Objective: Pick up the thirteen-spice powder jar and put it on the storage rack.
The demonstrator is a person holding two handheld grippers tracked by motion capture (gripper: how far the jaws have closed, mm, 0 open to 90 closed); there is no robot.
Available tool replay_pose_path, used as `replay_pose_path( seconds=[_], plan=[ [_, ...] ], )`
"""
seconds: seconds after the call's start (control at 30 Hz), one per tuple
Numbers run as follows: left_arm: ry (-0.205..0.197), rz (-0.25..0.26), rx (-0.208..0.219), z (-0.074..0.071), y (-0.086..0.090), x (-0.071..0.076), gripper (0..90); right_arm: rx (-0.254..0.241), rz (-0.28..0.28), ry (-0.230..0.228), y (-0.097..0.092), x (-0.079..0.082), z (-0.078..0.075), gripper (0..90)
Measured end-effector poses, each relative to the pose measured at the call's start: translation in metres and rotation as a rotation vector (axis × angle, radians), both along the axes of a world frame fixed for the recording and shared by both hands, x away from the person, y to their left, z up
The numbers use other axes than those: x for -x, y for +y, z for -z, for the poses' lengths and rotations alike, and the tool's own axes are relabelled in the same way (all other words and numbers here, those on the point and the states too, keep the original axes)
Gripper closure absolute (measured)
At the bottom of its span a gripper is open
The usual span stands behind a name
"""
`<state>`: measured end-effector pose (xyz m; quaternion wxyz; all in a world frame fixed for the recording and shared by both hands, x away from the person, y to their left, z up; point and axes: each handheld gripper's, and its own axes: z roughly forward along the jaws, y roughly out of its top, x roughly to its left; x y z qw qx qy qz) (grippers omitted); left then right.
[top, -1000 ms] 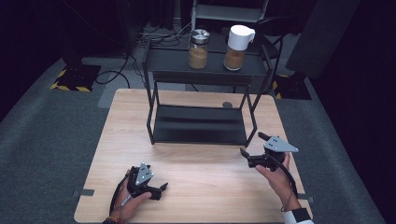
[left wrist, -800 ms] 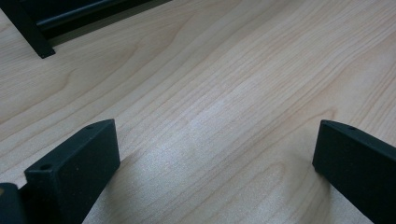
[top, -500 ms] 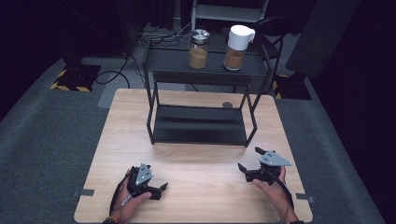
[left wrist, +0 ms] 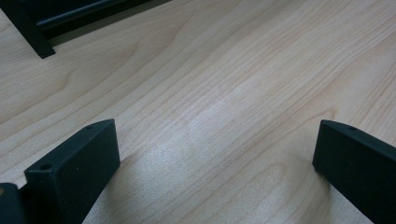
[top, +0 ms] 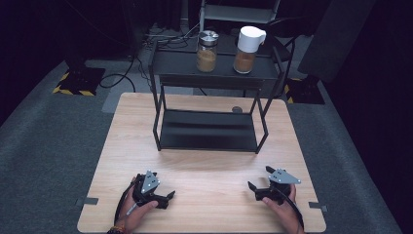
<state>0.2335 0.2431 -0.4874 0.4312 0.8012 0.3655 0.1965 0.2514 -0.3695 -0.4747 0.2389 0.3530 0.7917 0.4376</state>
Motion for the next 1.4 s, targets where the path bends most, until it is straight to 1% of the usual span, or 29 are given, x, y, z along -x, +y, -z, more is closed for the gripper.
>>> replay_pose_path(
  seconds=[0.23,0.33,0.4,0.43,0.6,0.67,0.73,1.4],
  plan=[
    [0.0,0.0,0.0,0.0,0.0,0.0,0.4,0.015,0.015,0.032,0.0003,0.0052,0.0083,1.4],
    [0.0,0.0,0.0,0.0,0.0,0.0,0.4,0.019,0.016,0.029,0.0013,0.0061,0.0086,1.4],
    [0.0,0.0,0.0,0.0001,0.0,0.0,0.4,0.031,0.023,0.039,0.0037,0.0057,0.0085,1.3],
    [0.0,-0.001,0.0,0.0,-0.0001,0.0,0.4,0.032,0.023,0.036,0.0038,0.0062,0.0087,1.3],
    [0.001,-0.003,0.002,0.0002,-0.0005,0.0001,0.4,0.02,0.038,0.058,0.0033,0.004,0.0075,1.2],
    [0.0,-0.001,0.0,0.0001,-0.0004,0.0,0.4,0.013,0.037,0.072,0.0022,0.0017,0.0067,1.2],
    [-0.001,-0.001,0.0,0.0001,-0.0004,0.0,0.4,0.002,0.043,0.096,0.0012,-0.0011,0.0053,0.7],
    [0.001,-0.003,0.002,0.0003,-0.0005,0.0002,0.4,0.001,0.044,0.099,0.0017,-0.0018,0.0052,0.0]
  ],
)
